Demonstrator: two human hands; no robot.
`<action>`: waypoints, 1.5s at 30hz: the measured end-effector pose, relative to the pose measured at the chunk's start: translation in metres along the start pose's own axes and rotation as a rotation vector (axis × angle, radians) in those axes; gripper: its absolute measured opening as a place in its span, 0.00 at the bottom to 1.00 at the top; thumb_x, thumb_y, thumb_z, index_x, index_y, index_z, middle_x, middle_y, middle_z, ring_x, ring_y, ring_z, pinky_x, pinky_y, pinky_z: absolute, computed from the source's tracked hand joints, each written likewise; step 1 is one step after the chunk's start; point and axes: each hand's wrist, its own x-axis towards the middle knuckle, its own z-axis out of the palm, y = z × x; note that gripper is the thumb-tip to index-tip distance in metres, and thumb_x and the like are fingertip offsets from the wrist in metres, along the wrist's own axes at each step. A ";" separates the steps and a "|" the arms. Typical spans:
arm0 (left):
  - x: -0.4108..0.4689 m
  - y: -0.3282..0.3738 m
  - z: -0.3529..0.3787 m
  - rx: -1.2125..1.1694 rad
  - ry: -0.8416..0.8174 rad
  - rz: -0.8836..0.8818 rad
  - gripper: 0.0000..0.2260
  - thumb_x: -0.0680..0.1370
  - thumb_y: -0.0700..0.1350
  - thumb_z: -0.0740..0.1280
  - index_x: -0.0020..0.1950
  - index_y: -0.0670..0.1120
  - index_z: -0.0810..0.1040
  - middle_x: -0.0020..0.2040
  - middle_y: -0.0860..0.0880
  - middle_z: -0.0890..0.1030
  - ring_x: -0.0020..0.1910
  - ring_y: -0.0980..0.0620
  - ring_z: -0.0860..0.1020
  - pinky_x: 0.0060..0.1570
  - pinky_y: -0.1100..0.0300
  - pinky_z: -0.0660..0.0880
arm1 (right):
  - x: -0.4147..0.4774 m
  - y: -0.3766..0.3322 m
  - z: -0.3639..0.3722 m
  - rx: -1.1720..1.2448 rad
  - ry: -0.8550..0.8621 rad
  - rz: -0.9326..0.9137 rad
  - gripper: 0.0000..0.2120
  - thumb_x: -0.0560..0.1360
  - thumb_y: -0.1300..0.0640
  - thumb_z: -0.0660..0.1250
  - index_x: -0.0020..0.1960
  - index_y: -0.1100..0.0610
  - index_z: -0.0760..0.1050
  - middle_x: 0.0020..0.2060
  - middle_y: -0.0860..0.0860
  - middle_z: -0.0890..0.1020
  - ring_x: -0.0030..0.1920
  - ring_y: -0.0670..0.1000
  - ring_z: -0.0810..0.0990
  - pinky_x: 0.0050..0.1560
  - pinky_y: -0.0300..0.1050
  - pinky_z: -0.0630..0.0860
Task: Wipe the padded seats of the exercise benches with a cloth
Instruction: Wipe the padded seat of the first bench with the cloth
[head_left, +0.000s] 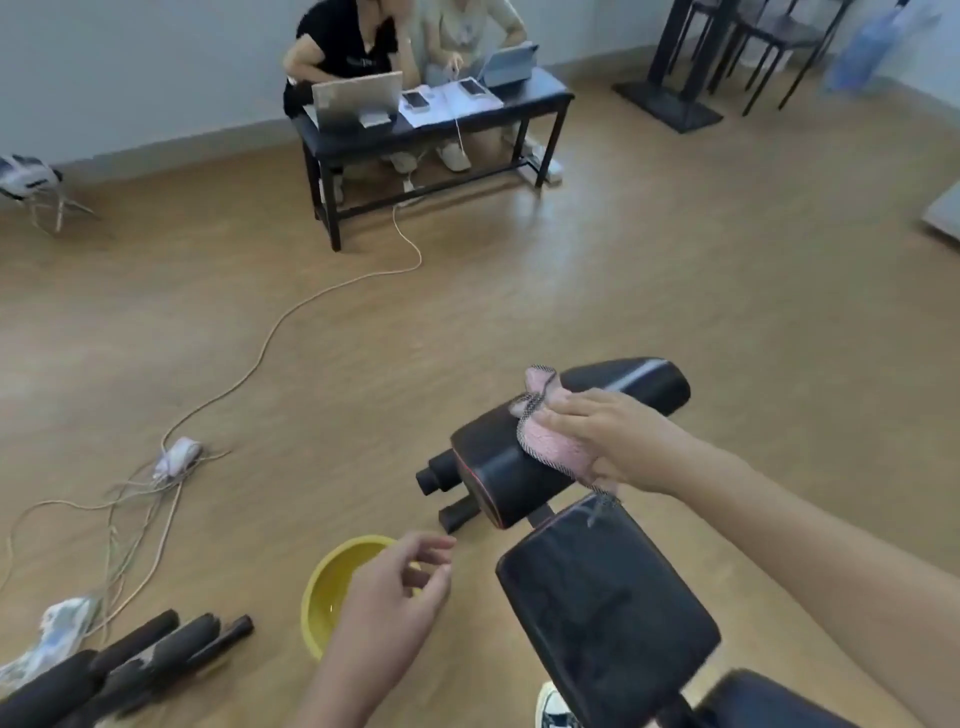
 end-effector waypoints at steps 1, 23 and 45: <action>0.004 0.006 0.008 -0.016 0.006 0.028 0.07 0.76 0.45 0.70 0.48 0.58 0.82 0.48 0.67 0.81 0.44 0.59 0.82 0.41 0.72 0.75 | -0.005 0.004 0.007 0.014 0.068 0.002 0.36 0.65 0.64 0.76 0.73 0.55 0.74 0.65 0.54 0.79 0.59 0.60 0.78 0.61 0.57 0.77; 0.128 -0.138 0.185 0.337 -0.280 -0.040 0.10 0.79 0.44 0.68 0.51 0.61 0.79 0.47 0.61 0.83 0.45 0.61 0.80 0.39 0.72 0.71 | -0.040 -0.025 0.407 0.466 0.377 0.775 0.28 0.76 0.64 0.54 0.76 0.57 0.67 0.75 0.44 0.65 0.77 0.48 0.62 0.77 0.40 0.57; 0.170 -0.192 0.215 0.435 -0.224 -0.054 0.22 0.76 0.43 0.69 0.68 0.55 0.72 0.60 0.57 0.78 0.51 0.60 0.79 0.53 0.62 0.75 | -0.002 0.027 0.425 0.860 0.356 0.370 0.17 0.83 0.60 0.60 0.70 0.54 0.76 0.66 0.61 0.72 0.57 0.52 0.77 0.57 0.43 0.75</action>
